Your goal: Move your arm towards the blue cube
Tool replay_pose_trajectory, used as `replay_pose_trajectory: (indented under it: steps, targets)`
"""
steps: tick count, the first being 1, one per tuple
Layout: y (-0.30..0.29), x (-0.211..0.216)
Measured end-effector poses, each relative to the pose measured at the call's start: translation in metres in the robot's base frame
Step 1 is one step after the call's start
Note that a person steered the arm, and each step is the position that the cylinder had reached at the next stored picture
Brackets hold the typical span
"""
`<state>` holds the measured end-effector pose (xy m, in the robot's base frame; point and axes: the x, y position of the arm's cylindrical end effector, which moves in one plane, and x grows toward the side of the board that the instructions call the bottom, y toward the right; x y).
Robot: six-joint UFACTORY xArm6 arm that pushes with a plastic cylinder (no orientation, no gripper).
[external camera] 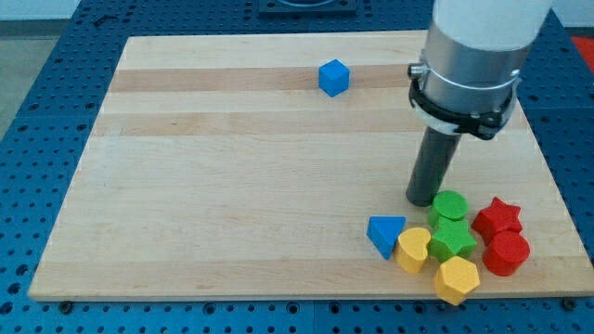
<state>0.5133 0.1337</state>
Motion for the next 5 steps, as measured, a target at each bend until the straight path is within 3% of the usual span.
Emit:
replay_pose_trajectory:
  steps: [2, 4, 5]
  targets:
    - [-0.009, -0.017]
    - [-0.011, -0.098]
    - [-0.011, -0.108]
